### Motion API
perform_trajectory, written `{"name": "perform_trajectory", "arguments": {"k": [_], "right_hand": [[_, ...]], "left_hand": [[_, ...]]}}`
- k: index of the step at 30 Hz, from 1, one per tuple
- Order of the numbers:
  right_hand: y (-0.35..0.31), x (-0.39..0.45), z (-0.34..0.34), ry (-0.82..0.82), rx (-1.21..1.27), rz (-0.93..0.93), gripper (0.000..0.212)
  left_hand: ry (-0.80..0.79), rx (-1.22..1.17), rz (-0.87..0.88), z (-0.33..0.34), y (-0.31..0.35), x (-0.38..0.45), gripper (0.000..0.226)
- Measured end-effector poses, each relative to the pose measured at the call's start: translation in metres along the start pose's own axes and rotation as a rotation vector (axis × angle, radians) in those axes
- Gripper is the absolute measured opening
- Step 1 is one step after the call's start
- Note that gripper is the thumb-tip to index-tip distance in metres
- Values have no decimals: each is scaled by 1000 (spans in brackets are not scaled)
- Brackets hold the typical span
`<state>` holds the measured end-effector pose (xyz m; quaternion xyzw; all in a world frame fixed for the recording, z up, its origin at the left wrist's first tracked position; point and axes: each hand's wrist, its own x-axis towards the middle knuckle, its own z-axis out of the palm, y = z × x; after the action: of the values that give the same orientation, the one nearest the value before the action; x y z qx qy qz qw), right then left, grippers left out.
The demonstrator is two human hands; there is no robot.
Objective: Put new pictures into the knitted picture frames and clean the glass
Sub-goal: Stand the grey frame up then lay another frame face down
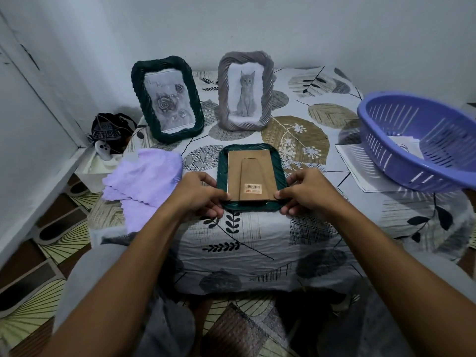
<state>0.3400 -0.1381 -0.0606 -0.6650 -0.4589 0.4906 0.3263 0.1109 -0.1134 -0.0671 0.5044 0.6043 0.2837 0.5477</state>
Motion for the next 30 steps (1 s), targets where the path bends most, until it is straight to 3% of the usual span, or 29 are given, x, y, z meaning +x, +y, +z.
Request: {"name": "perform_trajectory", "arguments": {"k": [30], "right_hand": [[0,2,-7,-51,115,76,29]], "left_hand": [[-76,-35,-42,-7,-4,9,29]]}}
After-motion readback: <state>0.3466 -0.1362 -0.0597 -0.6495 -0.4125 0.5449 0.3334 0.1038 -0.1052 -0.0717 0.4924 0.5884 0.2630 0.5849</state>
